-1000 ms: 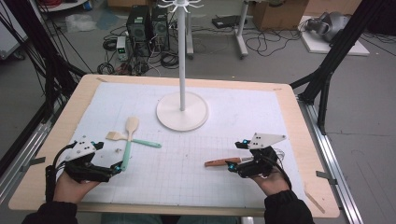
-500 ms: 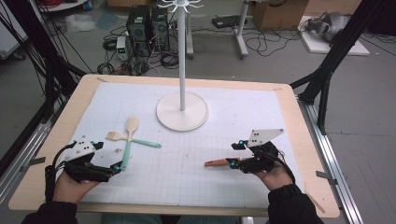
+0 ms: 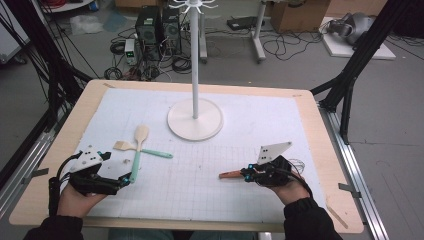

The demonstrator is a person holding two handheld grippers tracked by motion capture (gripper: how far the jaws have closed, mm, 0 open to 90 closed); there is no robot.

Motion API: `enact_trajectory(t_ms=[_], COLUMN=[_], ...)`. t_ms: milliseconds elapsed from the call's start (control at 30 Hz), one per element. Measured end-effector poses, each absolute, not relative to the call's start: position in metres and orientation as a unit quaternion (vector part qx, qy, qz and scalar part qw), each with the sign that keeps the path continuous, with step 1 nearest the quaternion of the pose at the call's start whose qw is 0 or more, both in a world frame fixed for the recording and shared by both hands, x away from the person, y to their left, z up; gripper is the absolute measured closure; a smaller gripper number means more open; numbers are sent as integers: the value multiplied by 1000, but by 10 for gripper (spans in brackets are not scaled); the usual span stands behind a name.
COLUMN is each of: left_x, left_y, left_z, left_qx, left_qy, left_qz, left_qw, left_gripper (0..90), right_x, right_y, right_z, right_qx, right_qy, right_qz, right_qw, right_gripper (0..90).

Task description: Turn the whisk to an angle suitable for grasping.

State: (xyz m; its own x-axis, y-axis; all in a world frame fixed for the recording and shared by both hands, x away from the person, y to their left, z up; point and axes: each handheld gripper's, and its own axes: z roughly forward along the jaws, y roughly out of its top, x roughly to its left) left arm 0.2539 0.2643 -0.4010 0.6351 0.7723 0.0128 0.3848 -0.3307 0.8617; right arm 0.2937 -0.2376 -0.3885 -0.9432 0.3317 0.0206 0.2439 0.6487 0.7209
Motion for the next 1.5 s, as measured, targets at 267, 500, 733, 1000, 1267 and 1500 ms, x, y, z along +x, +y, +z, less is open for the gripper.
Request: enact_trajectory(t_ms=[267, 500, 733, 1000, 1267, 1500], left_x=[254, 255, 254, 255, 255, 255], left_y=[264, 263, 263, 263, 263, 263], left_z=[-401, -402, -401, -401, -401, -401], left_qx=[786, 787, 788, 788, 789, 789], left_qy=[368, 368, 365, 364, 363, 363], left_qz=[216, 215, 216, 215, 215, 213], left_qw=[447, 446, 446, 446, 446, 448], left_gripper=[19, 19, 19, 19, 25, 25], right_x=[297, 299, 301, 304, 306, 310], right_y=[-226, -217, -203, -189, -179, -172], right_z=[-410, -418, -423, -425, -427, -428], right_qx=[153, 150, 141, 132, 128, 129], right_qy=[918, 925, 931, 934, 935, 937], right_qz=[363, 348, 336, 332, 329, 323], right_qw=[37, 31, 27, 30, 35, 39], right_gripper=[892, 892, 892, 892, 892, 892])
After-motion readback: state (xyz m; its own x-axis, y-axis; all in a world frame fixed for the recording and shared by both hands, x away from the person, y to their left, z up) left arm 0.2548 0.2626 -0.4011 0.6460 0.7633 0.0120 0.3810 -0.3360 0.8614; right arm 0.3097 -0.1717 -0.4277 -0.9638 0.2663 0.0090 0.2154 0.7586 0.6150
